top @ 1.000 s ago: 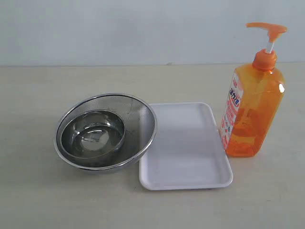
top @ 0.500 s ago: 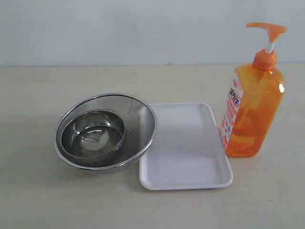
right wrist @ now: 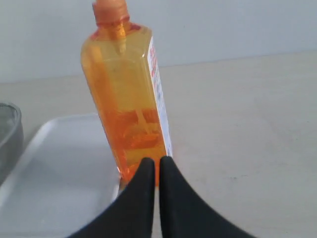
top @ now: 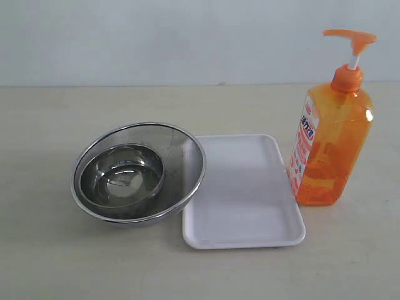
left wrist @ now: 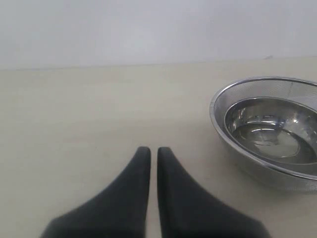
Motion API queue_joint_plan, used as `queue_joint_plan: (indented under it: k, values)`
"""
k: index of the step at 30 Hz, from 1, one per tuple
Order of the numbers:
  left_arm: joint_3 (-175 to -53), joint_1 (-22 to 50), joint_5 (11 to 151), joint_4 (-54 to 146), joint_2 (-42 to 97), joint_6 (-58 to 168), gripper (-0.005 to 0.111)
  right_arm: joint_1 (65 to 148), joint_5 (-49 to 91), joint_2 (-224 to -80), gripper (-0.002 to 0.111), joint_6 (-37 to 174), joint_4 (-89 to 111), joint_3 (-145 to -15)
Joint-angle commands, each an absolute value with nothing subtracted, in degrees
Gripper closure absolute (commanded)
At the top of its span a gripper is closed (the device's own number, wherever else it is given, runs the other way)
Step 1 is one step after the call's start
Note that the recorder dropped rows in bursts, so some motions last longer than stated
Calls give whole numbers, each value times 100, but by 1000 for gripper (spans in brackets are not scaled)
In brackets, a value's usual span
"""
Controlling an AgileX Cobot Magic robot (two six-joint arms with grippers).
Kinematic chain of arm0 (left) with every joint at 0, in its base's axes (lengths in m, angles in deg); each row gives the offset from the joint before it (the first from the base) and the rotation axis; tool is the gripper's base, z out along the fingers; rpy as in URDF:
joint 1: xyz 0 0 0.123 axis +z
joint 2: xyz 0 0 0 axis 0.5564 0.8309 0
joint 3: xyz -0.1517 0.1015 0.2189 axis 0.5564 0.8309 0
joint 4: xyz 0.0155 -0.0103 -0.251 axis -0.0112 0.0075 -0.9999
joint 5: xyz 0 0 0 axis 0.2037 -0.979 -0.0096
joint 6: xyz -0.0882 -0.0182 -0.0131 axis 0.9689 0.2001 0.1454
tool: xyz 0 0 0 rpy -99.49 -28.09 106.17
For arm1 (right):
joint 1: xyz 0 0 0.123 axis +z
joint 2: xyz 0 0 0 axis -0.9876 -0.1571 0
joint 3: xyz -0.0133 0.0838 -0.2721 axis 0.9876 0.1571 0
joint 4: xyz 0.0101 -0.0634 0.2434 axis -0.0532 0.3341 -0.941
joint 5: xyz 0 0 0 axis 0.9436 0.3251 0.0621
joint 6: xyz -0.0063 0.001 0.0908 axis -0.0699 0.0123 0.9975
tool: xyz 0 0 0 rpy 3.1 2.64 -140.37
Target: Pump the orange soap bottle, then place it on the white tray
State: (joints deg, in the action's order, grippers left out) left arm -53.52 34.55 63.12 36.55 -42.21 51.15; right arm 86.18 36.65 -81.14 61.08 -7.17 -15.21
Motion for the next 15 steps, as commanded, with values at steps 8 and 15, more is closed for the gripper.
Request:
queue_joint_plan:
  k: [8, 15]
  values:
    - [-5337, 3475, 6310, 3629, -4240, 5098, 102, 8604, 2499, -8098, 108, 6183, -1596, -1523]
    - [-5337, 3475, 6310, 3629, -4240, 5098, 102, 8604, 1522, -8098, 108, 6183, -1596, -1523]
